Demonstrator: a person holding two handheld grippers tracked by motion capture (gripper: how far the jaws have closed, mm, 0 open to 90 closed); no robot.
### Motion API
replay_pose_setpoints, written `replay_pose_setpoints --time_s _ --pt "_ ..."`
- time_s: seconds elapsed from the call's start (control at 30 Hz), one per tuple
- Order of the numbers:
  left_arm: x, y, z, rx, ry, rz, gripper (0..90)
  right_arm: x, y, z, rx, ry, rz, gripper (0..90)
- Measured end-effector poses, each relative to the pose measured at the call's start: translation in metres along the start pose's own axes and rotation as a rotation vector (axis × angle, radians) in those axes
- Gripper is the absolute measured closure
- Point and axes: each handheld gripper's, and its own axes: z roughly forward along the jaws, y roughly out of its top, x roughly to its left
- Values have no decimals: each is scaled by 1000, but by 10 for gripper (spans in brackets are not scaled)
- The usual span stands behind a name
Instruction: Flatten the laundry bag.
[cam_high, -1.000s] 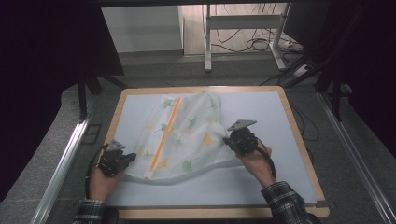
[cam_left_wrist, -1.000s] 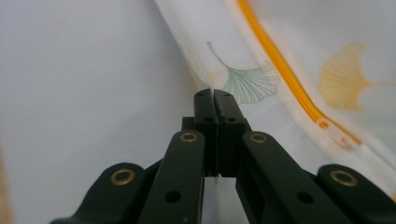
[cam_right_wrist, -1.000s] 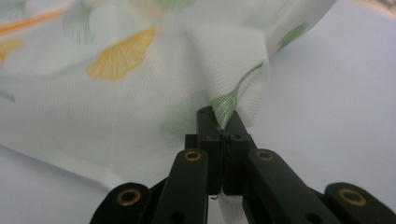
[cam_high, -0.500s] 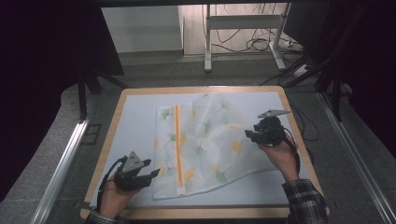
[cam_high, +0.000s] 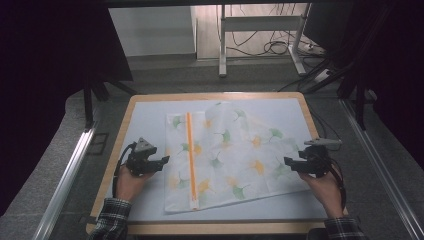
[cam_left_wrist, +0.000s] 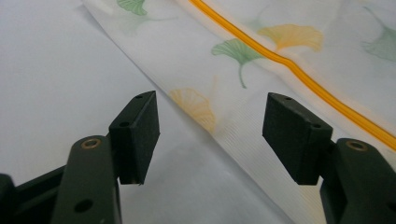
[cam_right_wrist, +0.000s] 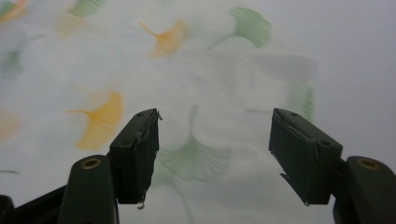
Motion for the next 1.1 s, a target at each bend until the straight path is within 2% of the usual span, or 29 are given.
replay_pose_setpoints --time_s 0.1,0.17,0.2,0.27,0.37,0.47,0.5,0.57,0.6,0.7,0.8,0.83,0.97,1.0,1.1 --pt "2 2 9 -4 12 0 328 -9 -9 1 11 -34 -4 378" --pt "2 3 17 -4 40 13 306 -14 -13 5 36 -69 -15 398" --pt "2 3 17 -4 40 13 285 -14 -13 5 36 -69 -15 398" --pt "3 4 24 4 68 14 270 -19 -17 10 63 -83 -13 405" --pt "4 4 31 13 68 -6 258 -24 -22 16 99 -130 -33 377" --pt "4 3 39 46 53 -5 279 -29 -26 19 122 -127 -10 366" --pt "3 3 41 64 52 3 296 -30 -28 20 139 -121 -5 368" --pt "3 3 41 60 36 -6 357 -29 -30 21 140 -122 -2 390" --pt "4 3 41 70 9 -46 404 -27 -29 21 146 -122 -1 427" --pt "2 7 40 96 22 -68 455 -21 -27 21 157 -130 11 621" --pt "0 9 39 113 37 -82 577 -15 -25 21 180 -95 3 835" --pt "0 9 39 115 35 -84 621 -14 -24 21 186 -80 -3 882" --pt "-7 11 39 123 34 -38 890 -12 -21 22 201 -80 -20 889" --pt "-9 12 39 135 48 -13 896 -13 -21 22 201 -70 -18 889" --pt "-10 12 39 136 52 -2 900 -16 -20 21 195 -55 -5 890"
